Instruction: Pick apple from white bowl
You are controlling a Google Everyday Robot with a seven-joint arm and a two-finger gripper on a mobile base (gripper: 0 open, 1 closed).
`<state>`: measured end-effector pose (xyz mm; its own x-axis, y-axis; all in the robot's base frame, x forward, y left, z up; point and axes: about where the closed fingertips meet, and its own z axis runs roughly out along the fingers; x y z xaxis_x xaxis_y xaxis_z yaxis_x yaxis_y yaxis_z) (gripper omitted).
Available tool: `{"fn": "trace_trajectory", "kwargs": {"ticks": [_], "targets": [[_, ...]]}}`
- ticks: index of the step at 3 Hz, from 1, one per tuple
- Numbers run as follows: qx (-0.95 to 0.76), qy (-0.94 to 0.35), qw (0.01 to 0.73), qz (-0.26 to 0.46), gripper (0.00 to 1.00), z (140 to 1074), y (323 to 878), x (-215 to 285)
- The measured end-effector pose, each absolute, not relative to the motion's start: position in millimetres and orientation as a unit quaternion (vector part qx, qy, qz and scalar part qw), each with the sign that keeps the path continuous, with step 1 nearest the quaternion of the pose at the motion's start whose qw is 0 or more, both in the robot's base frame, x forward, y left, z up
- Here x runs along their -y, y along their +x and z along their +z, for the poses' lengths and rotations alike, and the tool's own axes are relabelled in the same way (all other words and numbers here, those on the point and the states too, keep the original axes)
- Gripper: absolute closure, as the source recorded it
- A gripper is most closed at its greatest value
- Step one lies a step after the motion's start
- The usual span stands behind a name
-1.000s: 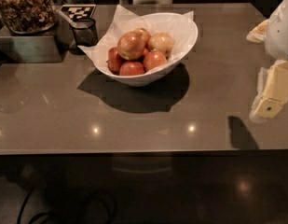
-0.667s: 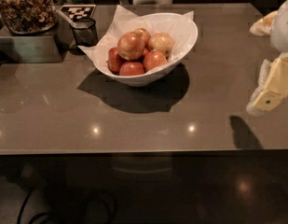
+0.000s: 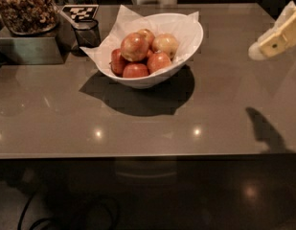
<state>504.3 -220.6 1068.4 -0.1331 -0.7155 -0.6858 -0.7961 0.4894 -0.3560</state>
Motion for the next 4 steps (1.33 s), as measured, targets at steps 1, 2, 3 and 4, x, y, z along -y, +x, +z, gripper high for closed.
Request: {"fn": "trace_trajectory", "kwargs": {"ticks": [1,2,3,4], "targets": [[-0.746,-0.503,0.432,0.056,0.0,1074,504,215],[-0.748,-0.491,0.443,0.056,0.0,1072,510,212],[-0.743,-0.474,0.468,0.066,0.0,1071,547,193],[-0.73,-0.476,0.485,0.074,0.0,1067,584,165]]}}
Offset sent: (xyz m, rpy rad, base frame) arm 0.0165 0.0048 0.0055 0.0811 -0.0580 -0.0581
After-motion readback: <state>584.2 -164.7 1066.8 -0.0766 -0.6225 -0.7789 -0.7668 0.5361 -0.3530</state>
